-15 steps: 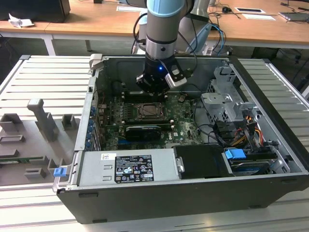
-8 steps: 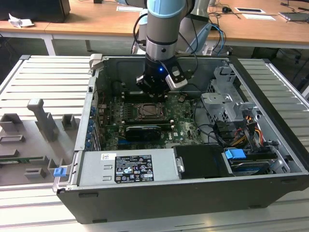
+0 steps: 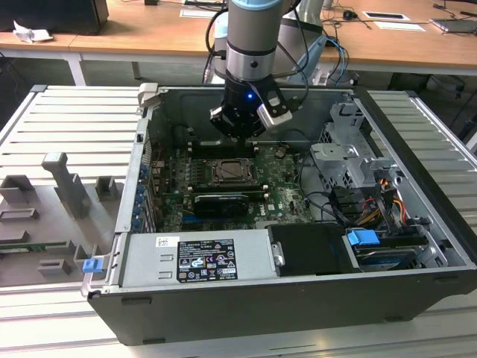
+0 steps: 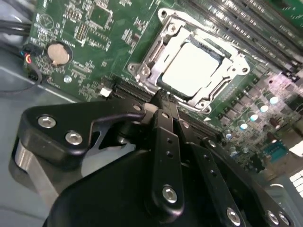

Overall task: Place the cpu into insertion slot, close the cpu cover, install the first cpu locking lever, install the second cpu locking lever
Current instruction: 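Install the second cpu locking lever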

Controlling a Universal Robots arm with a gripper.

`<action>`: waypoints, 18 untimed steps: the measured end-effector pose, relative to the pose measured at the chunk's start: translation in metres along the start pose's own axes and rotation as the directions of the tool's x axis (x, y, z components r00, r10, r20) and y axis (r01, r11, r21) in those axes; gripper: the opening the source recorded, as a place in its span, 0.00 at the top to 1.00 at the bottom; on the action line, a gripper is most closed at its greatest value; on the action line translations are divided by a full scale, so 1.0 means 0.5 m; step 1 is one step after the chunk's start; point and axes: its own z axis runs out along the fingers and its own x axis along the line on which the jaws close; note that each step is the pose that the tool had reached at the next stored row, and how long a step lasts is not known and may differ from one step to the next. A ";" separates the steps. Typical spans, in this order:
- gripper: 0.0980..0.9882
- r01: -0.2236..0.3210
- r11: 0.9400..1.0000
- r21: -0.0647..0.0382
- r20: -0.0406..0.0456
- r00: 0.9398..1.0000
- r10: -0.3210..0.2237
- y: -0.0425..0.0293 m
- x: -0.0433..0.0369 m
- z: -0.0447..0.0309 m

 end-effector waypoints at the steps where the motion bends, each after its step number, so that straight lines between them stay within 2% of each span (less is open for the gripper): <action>1: 0.99 0.000 1.000 0.000 0.000 1.000 0.000 -0.013 0.001 -0.001; 2: 0.99 0.000 1.000 0.000 0.000 1.000 0.000 -0.023 0.001 -0.002; 3: 0.99 0.000 1.000 0.000 0.000 1.000 0.000 -0.041 0.002 -0.003; 7: 0.99 0.000 1.000 0.000 0.000 1.000 0.000 -0.046 0.002 -0.019; 9: 0.99 0.000 1.000 0.000 0.000 1.000 0.000 -0.050 0.002 -0.020; 14: 0.99 0.000 1.000 -0.001 0.000 1.000 0.000 -0.090 0.004 -0.024; 17: 0.99 0.000 1.000 -0.003 -0.005 1.000 0.000 -0.103 0.004 -0.024; 18: 0.99 0.000 1.000 -0.007 -0.005 1.000 0.000 -0.107 0.004 -0.024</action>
